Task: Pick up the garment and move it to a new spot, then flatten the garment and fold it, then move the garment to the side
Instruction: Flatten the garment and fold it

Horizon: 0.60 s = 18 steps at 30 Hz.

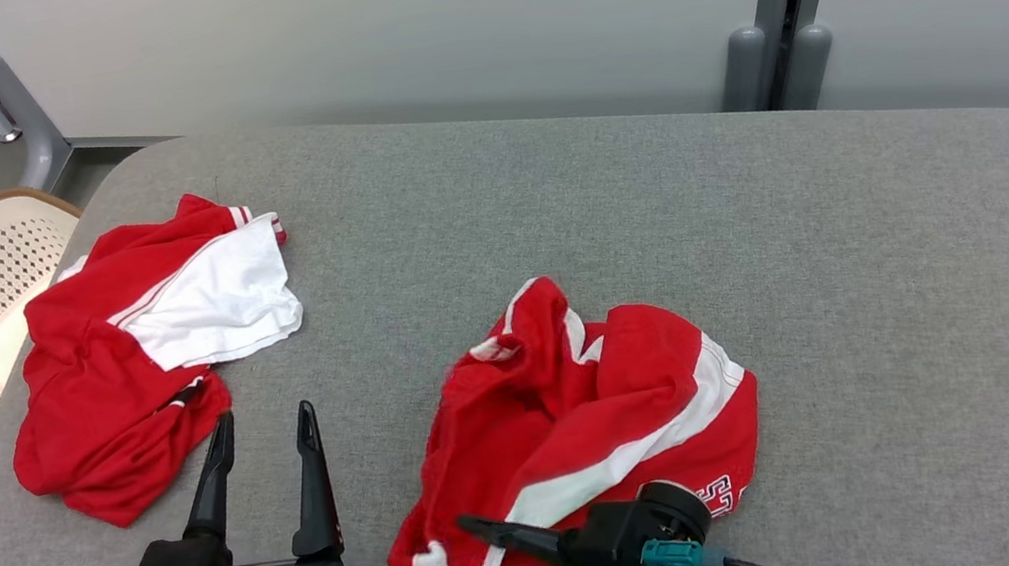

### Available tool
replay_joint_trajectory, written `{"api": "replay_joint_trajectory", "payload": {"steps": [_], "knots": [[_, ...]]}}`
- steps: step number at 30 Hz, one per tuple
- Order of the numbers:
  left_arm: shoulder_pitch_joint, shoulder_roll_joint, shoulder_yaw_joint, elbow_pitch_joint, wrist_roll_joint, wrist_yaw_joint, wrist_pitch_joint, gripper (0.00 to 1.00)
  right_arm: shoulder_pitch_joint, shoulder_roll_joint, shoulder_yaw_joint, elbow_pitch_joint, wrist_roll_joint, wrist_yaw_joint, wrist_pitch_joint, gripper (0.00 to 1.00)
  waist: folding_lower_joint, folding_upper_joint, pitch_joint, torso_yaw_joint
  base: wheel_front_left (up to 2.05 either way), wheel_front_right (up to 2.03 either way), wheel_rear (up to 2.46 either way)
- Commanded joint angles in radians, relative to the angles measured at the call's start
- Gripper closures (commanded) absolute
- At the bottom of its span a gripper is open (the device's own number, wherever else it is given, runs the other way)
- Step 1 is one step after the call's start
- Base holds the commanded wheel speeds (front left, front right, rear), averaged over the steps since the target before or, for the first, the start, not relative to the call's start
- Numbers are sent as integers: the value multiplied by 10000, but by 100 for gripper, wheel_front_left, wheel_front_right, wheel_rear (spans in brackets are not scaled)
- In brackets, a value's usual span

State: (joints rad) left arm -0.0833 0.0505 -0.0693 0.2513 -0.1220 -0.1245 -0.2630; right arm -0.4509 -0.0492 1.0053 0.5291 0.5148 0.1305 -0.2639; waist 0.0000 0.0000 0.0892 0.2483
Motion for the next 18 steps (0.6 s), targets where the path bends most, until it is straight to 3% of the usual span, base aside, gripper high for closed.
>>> {"api": "replay_joint_trajectory", "payload": {"steps": [1,7,12,18], "knots": [[-31,-1,-9,16,-23,24,-27,0,-157,-24,-52,7,37,5,-8,0,0,0,-16,-60,0,0,0],[129,0,20,20,-31,96,-27,0,61,-23,-1170,-308,-552,5,-8,0,0,0,-164,-333,0,0,0],[246,1,131,-47,70,106,-27,0,566,-35,-3135,-544,-1635,5,-8,0,0,0,-279,-576,0,0,0],[373,1,240,-117,166,78,-27,0,1106,-510,-5287,-917,-2563,5,-8,0,0,0,-385,-782,0,0,0]]}}
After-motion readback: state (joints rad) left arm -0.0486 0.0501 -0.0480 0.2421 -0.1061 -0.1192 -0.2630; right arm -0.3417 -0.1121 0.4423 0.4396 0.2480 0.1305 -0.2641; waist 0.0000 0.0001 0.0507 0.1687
